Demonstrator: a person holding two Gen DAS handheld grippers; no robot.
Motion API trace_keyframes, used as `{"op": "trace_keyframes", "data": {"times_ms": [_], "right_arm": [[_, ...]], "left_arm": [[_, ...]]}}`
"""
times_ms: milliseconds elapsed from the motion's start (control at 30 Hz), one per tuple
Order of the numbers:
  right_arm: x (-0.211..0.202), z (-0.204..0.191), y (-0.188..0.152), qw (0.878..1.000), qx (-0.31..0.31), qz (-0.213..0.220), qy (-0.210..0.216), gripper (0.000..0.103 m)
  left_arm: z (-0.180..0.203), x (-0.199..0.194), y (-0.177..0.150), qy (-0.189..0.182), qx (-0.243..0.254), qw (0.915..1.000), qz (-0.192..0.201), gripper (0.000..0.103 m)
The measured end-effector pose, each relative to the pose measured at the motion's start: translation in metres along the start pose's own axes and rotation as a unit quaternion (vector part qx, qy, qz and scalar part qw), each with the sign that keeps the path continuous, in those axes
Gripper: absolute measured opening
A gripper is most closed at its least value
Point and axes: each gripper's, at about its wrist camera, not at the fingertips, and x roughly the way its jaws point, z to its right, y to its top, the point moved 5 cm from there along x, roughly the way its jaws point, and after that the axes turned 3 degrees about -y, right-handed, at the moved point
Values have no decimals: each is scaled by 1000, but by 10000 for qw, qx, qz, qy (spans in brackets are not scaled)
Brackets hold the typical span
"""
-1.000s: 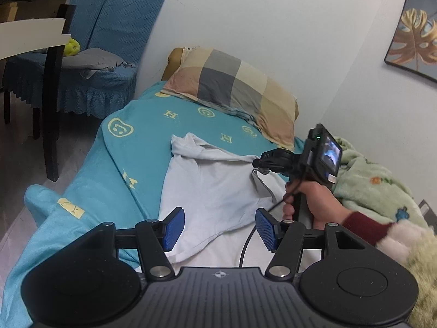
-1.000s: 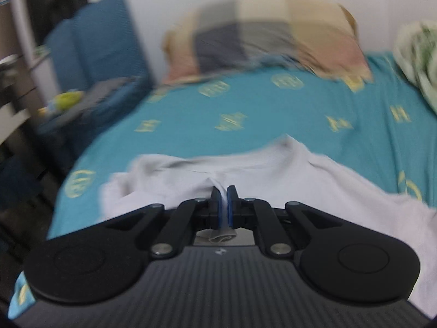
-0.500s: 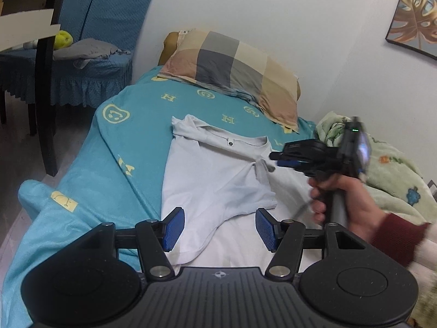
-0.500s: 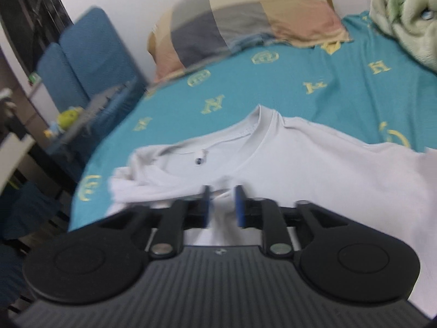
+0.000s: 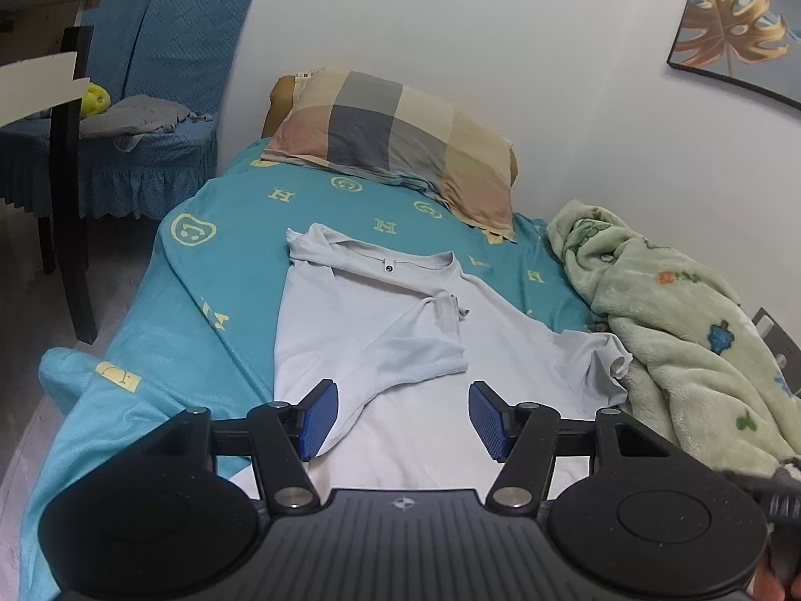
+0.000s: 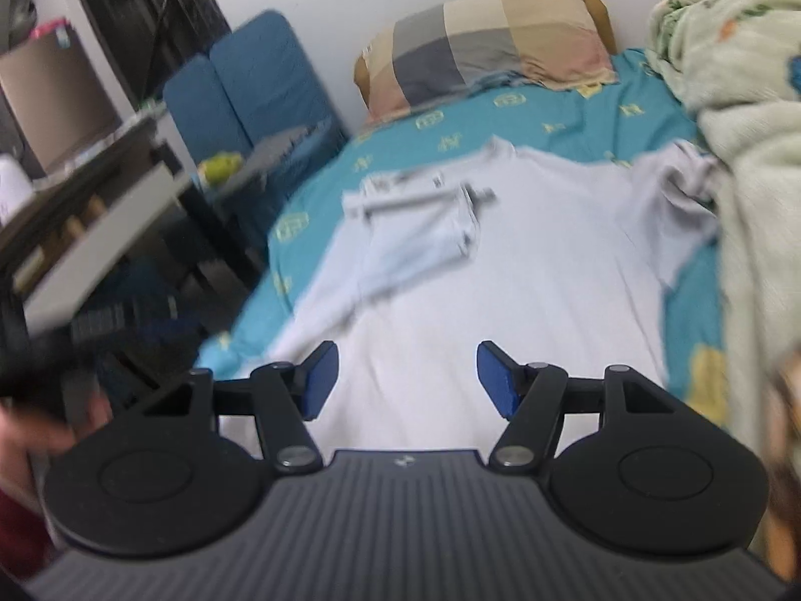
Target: Fold clothes
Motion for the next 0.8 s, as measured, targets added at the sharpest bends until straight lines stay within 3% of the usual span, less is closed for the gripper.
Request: {"op": "trace_keyframes", "data": {"times_ms": [133, 333, 533, 700, 800], "right_arm": [[-9, 8, -10, 10000, 53, 7, 53, 65], [-3, 19, -7, 9992, 228, -45, 341, 65], [11, 26, -2, 9973, 457, -199, 541, 65], [18, 29, 1, 9962, 577, -240, 608, 65], [19, 31, 1, 9962, 603, -262, 564, 65]], "left_arm": [[4, -11, 1, 172, 156, 9996, -181, 62], [-25, -20, -4, 436, 462, 9923, -1068, 62], [-84, -24, -35, 635, 1155, 9657, -2239, 63], [-126, -25, -73, 500, 1386, 9423, -3006, 63], [-135, -32, -88, 182, 1273, 9354, -3295, 62]]}}
